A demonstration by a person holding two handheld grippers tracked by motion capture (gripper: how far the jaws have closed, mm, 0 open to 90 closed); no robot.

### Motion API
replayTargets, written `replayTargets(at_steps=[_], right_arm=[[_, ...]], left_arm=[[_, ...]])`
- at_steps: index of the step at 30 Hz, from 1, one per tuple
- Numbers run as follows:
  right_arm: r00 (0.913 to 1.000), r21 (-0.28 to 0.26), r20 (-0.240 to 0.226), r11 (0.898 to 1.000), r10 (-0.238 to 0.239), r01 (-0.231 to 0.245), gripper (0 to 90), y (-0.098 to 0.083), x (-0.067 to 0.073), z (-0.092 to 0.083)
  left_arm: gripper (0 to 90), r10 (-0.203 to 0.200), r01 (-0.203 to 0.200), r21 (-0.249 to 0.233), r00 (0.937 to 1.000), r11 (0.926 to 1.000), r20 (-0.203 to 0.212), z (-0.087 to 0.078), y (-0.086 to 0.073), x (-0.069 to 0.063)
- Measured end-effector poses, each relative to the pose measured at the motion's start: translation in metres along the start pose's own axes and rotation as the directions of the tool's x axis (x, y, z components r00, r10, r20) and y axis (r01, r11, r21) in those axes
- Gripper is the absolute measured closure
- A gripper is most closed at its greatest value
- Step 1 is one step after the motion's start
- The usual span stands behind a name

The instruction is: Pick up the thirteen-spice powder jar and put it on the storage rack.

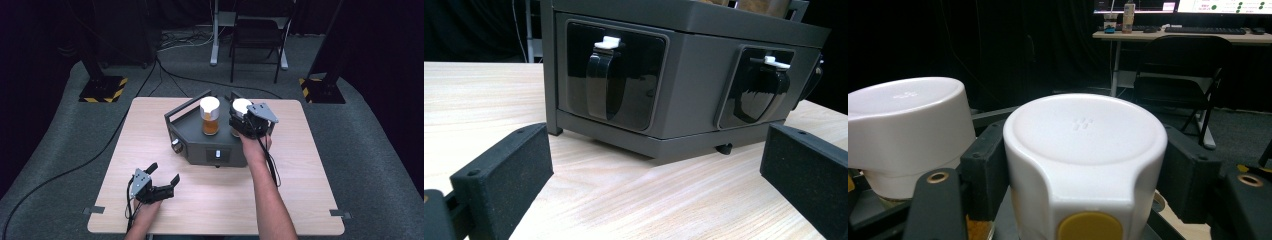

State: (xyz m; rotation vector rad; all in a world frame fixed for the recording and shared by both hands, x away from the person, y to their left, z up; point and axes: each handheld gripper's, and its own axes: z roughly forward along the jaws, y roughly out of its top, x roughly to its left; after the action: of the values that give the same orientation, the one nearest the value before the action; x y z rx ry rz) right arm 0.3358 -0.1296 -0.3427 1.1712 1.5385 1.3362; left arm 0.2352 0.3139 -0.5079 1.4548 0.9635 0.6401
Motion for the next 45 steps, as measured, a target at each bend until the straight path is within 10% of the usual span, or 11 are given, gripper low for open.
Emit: replayTargets(at_steps=[6, 12, 45], right_arm=[[1.0, 0.003, 0.002, 1.0, 0.009, -0.009, 26.0, 0.001, 0.0, -0.001], [0.9994, -0.019, -0.006, 0.999, 0.034, -0.034, 0.0, 0.002, 0.0, -0.003], [0.9934, -0.044, -0.114, 0.999, -0.01, 0.005, 0.0, -0.02, -0.033, -0.061]], left_arm=[[0.1, -0.002, 0.002, 0.0, 1.0, 1.0, -0.003, 0.0, 0.0, 0.0], [0.1, -0.003, 0.003, 0.0, 1.0, 1.0, -0.007, 0.0, 0.0, 0.0], [0.1, 0.009, -0.009, 0.008, 0.9999, 0.9999, -0.015, 0.001, 0.001, -0.003]])
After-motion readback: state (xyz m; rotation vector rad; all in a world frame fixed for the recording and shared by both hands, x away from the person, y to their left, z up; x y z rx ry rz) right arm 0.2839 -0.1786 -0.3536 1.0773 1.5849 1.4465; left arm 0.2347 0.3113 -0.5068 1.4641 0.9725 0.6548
